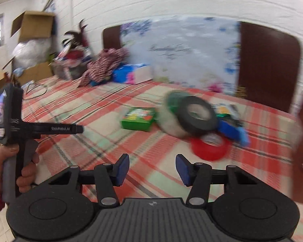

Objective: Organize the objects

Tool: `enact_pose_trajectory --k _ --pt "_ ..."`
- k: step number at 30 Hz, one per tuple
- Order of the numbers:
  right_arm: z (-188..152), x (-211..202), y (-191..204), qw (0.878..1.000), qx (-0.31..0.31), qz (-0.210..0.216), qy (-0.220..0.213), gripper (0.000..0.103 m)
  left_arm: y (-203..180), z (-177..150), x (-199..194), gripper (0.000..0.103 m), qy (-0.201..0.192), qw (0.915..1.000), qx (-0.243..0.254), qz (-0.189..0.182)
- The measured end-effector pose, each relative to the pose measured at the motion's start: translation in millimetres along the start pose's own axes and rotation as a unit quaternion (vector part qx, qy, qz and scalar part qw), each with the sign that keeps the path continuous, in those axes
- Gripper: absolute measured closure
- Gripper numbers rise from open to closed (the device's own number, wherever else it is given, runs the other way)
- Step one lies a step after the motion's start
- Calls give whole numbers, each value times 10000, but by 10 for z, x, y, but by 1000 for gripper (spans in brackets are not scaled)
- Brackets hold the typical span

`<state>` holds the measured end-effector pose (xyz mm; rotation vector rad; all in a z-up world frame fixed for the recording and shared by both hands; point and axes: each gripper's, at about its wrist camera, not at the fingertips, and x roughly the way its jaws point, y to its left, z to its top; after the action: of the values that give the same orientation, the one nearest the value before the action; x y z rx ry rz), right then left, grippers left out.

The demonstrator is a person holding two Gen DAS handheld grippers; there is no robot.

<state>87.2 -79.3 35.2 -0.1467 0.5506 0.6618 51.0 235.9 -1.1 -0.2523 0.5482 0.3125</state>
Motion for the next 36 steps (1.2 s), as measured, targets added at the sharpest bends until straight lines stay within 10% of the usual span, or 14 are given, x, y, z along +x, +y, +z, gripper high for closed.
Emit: enact_pose_trajectory --k 7,14,29,36 --pt "329 961 304 9989 -309 -312 175 29 202 -31 -67 16 -219 9954 -750 -555" --pt "374 1284 429 9963 -592 -616 113 43 169 -34 -61 14 -266 9951 -747 -589" --pt "-766 -579 -260 9939 347 -992 344 36 -146 -19 -82 14 137 9982 129 -574" --pt "-1001 -981 -581 9874 1028 -1186 186 31 -1277 -205 -658 20 922 9555 755 -2698"
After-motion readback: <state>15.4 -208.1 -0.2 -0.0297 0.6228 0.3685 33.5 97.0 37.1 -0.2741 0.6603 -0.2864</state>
